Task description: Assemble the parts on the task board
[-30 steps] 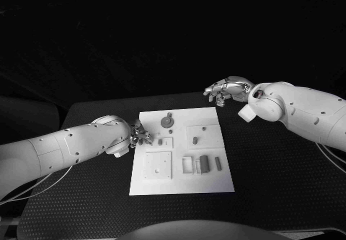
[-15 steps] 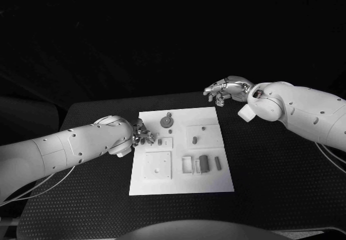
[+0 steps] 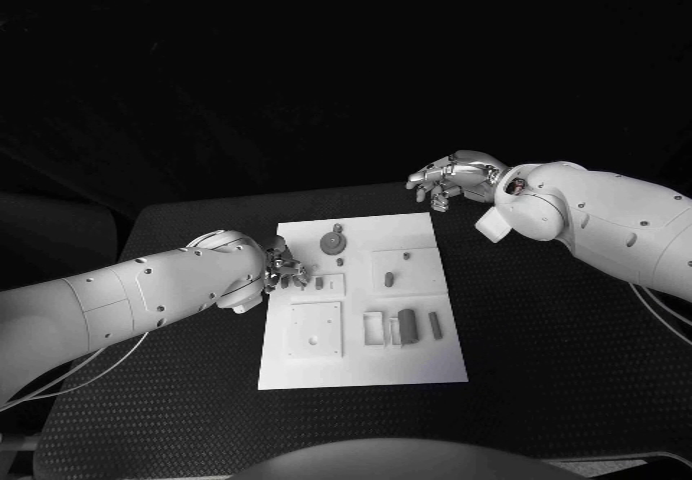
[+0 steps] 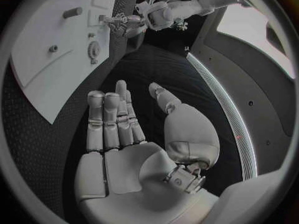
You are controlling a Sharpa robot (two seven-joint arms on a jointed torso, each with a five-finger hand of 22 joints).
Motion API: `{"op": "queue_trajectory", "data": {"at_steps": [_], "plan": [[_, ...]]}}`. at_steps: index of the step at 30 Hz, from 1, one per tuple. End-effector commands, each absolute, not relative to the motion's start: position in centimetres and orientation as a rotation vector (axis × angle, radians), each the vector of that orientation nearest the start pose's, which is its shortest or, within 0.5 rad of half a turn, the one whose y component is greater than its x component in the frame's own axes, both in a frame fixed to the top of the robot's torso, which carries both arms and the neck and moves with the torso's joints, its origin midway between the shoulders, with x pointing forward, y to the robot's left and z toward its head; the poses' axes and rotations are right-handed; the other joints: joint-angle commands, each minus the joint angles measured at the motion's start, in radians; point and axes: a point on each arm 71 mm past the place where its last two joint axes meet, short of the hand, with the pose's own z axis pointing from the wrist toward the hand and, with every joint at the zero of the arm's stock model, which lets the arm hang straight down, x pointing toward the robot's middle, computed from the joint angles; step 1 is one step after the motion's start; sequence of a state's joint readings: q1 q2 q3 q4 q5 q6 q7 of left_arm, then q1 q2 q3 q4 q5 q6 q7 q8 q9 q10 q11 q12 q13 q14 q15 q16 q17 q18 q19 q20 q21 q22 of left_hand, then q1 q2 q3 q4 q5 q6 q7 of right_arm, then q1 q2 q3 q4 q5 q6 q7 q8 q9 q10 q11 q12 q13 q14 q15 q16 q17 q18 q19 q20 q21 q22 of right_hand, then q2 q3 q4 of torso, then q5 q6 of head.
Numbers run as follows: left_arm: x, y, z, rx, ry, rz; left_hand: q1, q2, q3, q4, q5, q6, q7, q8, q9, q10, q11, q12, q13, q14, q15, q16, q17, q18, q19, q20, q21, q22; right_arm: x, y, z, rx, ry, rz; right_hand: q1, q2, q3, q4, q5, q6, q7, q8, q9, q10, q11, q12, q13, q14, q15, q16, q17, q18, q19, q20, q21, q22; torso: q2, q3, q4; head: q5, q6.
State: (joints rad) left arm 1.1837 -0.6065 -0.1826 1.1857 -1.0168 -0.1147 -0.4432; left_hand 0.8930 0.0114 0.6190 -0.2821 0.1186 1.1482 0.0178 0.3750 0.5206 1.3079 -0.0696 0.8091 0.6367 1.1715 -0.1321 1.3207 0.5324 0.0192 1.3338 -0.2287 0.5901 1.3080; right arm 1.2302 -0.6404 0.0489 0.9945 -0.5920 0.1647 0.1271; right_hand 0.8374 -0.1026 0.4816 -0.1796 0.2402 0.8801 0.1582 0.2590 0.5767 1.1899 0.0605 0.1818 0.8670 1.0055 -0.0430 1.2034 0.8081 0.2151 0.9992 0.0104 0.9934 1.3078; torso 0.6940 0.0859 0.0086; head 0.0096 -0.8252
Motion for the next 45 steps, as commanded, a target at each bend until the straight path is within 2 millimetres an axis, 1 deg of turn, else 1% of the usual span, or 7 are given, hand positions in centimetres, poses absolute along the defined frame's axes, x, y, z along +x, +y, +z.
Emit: {"op": "queue_trajectory", "data": {"at_steps": [1,15,23,26,35,43,45], "plan": [[50.93,20.31,-29.36,-0.323,2.243,-0.301,0.0,0.011,0.012,-0.008,0.006,0.004,-0.002,0.094,0.036,0.025,-0.023,0.005,0.001,0.058,-0.063,0.008,0.001,0.028,0.04,-0.041,0.005,0.022,57.2,-24.14,-18.44,0.586,1.901,1.231,-0.009,0.002,0.004,-0.001,0.004,0.0,0.006,-0.003,0.001,-0.006,-0.002,0.006,-0.001,-0.001,-0.003,0.003,-0.001,0.047,-0.001,-0.006,-0.005,0.011,0.0,-0.0003,0.0001,0.0,0.0],[50.79,20.72,-29.45,-0.315,2.252,-0.286,0.002,0.01,0.014,-0.008,0.012,0.003,-0.003,0.1,0.037,0.025,-0.024,0.01,0.003,0.059,-0.065,0.012,0.001,0.026,0.04,-0.04,0.009,0.022,57.21,-24.17,-18.45,0.586,1.901,1.231,-0.009,0.002,0.004,-0.001,0.004,0.0,0.006,-0.003,0.001,-0.006,-0.002,0.007,-0.001,-0.001,-0.003,0.003,-0.001,0.047,-0.001,-0.006,-0.005,0.011,0.0,-0.0009,0.0003,0.0,-0.002],[50.81,20.79,-29.47,-0.313,2.249,-0.276,0.003,0.009,0.014,-0.009,0.013,0.003,-0.003,0.101,0.037,0.025,-0.025,0.011,0.003,0.059,-0.065,0.013,0.001,0.026,0.04,-0.041,0.01,0.022,57.23,-24.04,-18.46,0.585,1.902,1.233,-0.009,0.002,0.004,-0.002,0.004,0.0,0.006,-0.003,0.001,-0.006,-0.002,0.007,-0.001,-0.001,-0.003,0.003,-0.001,0.047,-0.001,-0.006,-0.005,0.011,0.0,-0.0001,-0.0001,0.0,0.0],[50.82,20.77,-29.48,-0.312,2.249,-0.275,0.003,0.009,0.014,-0.009,0.013,0.003,-0.003,0.102,0.037,0.025,-0.025,0.012,0.003,0.059,-0.065,0.014,0.001,0.026,0.04,-0.041,0.011,0.022,57.25,-24.0,-18.47,0.585,1.902,1.233,-0.009,0.002,0.004,-0.002,0.004,0.0,0.006,-0.003,0.001,-0.006,-0.002,0.007,-0.001,-0.001,-0.003,0.003,-0.001,0.047,-0.001,-0.006,-0.005,0.011,0.0,0.0012,-0.0015,0.001,-0.001],[50.7,20.8,-29.58,-0.305,2.261,-0.269,0.003,0.009,0.015,-0.008,0.013,0.003,-0.003,0.103,0.037,0.025,-0.025,0.013,0.003,0.059,-0.065,0.015,0.001,0.026,0.04,-0.04,0.012,0.022,57.23,-24.0,-18.48,0.584,1.903,1.234,-0.009,0.002,0.004,-0.002,0.004,0.0,0.006,-0.003,0.002,-0.006,-0.002,0.007,-0.001,-0.001,-0.003,0.003,-0.002,0.047,-0.001,-0.006,-0.005,0.011,-0.001,0.0008,0.0008,0.001,-0.001],[50.56,21.14,-29.63,-0.303,2.268,-0.258,0.004,0.008,0.016,-0.009,0.016,0.003,-0.004,0.106,0.037,0.025,-0.026,0.015,0.003,0.059,-0.066,0.016,0.001,0.025,0.041,-0.04,0.014,0.022,57.24,-23.95,-18.49,0.584,1.904,1.234,-0.009,0.002,0.004,-0.002,0.004,0.0,0.006,-0.003,0.002,-0.006,-0.002,0.007,-0.001,-0.001,-0.003,0.003,-0.002,0.047,0.0,-0.006,-0.005,0.011,0.0,0.002,-0.002,-0.002,0.0],[50.55,21.01,-29.64,-0.301,2.269,-0.26,0.004,0.008,0.016,-0.009,0.017,0.003,-0.004,0.107,0.037,0.025,-0.026,0.015,0.004,0.059,-0.066,0.017,0.001,0.025,0.041,-0.04,0.014,0.022,57.25,-23.97,-18.49,0.584,1.903,1.234,-0.009,0.002,0.004,-0.002,0.004,0.0,0.006,-0.003,0.002,-0.006,-0.002,0.007,-0.001,-0.001,-0.003,0.003,-0.002,0.047,0.0,-0.006,-0.005,0.011,0.0,0.0013,-0.0011,-0.003,0.0]]}}
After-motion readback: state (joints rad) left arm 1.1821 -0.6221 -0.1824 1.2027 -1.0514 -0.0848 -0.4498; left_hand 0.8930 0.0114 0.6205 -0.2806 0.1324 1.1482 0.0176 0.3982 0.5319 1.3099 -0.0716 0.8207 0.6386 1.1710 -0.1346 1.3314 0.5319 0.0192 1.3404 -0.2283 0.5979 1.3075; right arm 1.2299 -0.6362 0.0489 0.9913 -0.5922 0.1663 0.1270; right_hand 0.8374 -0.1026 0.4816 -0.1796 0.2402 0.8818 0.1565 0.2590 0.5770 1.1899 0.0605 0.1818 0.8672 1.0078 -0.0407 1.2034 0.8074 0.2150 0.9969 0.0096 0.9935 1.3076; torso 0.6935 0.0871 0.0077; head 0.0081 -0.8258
